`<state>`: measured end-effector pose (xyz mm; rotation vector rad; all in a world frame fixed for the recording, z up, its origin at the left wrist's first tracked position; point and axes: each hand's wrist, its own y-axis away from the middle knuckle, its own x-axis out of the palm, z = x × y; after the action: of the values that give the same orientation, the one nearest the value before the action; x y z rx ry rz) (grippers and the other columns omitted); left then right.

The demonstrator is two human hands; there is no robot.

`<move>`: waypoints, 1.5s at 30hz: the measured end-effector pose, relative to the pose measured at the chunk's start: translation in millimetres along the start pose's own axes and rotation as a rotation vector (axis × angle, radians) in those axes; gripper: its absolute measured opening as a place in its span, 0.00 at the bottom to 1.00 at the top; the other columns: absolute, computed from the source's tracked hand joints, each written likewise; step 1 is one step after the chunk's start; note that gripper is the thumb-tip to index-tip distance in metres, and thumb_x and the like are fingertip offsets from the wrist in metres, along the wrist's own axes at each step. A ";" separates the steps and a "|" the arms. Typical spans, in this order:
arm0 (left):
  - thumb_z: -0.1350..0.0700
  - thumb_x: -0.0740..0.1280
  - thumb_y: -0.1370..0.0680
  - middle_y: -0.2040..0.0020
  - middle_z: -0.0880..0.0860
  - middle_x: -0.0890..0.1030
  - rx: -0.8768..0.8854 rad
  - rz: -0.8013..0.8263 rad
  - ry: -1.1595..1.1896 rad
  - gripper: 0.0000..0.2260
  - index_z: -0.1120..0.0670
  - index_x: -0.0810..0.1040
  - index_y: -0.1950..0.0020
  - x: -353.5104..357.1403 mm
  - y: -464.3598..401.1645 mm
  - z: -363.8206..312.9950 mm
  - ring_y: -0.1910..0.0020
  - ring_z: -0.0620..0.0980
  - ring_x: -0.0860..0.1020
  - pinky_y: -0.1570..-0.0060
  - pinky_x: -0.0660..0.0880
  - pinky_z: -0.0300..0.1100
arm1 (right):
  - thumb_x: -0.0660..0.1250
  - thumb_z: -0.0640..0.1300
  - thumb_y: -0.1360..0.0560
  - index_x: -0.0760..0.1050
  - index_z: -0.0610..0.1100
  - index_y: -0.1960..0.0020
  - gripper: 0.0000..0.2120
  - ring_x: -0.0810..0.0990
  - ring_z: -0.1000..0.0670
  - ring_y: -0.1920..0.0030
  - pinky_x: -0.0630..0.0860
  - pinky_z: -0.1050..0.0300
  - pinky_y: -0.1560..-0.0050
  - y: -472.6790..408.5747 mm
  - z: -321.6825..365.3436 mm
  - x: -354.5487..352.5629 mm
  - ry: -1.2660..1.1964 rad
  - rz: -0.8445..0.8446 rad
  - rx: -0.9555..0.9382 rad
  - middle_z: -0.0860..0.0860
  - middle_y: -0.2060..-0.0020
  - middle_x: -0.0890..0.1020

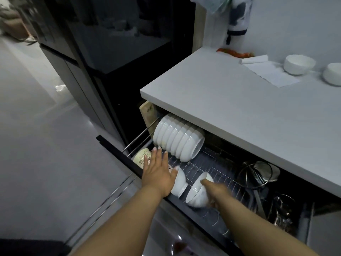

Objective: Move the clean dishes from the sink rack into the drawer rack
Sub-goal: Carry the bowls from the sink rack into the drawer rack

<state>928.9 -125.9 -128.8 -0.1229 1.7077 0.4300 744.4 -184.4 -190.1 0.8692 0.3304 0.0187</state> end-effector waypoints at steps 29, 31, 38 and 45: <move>0.36 0.42 0.20 0.20 0.50 0.45 0.033 0.071 -0.072 0.33 0.53 0.43 0.21 11.8 -14.2 10.2 0.22 0.46 0.40 0.25 0.38 0.53 | 0.72 0.70 0.47 0.71 0.38 0.37 0.49 0.82 0.39 0.51 0.81 0.44 0.52 -73.2 -21.2 70.7 0.224 0.170 0.006 0.41 0.45 0.80; 0.38 0.43 0.20 0.20 0.50 0.46 0.035 0.079 -0.066 0.32 0.53 0.44 0.21 9.3 -13.4 9.4 0.22 0.47 0.42 0.24 0.39 0.53 | 0.70 0.68 0.40 0.69 0.38 0.34 0.45 0.81 0.40 0.47 0.80 0.49 0.49 -43.1 -0.2 59.9 0.253 0.119 -0.043 0.41 0.42 0.79; 0.41 0.47 0.18 0.20 0.51 0.50 0.015 0.118 0.081 0.30 0.54 0.47 0.21 1.8 0.9 -3.6 0.22 0.49 0.47 0.24 0.39 0.51 | 0.65 0.66 0.32 0.71 0.42 0.50 0.27 0.78 0.45 0.53 0.72 0.58 0.57 -24.2 34.1 32.0 0.271 0.053 -0.220 0.45 0.53 0.79; 0.43 0.51 0.18 0.23 0.55 0.61 0.050 0.140 0.162 0.28 0.55 0.52 0.22 -11.3 35.5 -26.1 0.24 0.52 0.57 0.24 0.47 0.50 | 0.65 0.54 0.25 0.69 0.42 0.67 0.19 0.73 0.46 0.70 0.67 0.58 0.67 21.1 46.9 3.7 0.216 0.038 -0.375 0.48 0.74 0.73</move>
<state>895.4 -104.0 -107.1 -0.0013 1.8924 0.4917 764.1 -205.2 -147.2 0.5014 0.4946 0.2044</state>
